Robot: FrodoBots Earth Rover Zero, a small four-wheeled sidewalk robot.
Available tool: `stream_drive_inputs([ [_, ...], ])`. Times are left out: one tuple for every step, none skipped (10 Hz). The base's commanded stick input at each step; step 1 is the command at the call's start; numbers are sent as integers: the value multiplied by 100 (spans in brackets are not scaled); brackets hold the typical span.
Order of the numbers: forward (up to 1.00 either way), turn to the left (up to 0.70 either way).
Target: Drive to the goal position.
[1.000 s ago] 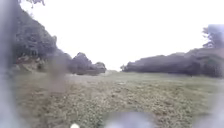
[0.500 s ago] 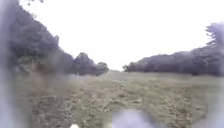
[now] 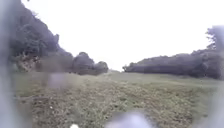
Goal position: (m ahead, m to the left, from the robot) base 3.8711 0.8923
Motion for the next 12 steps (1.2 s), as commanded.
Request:
stream_drive_inputs([
  [0, 4],
  [0, 4],
  [0, 4],
  [0, 4],
  [0, 4],
  [0, 4],
  [0, 4],
  [0, 4],
  [0, 4],
  [0, 4],
  [0, 4],
  [0, 4],
])
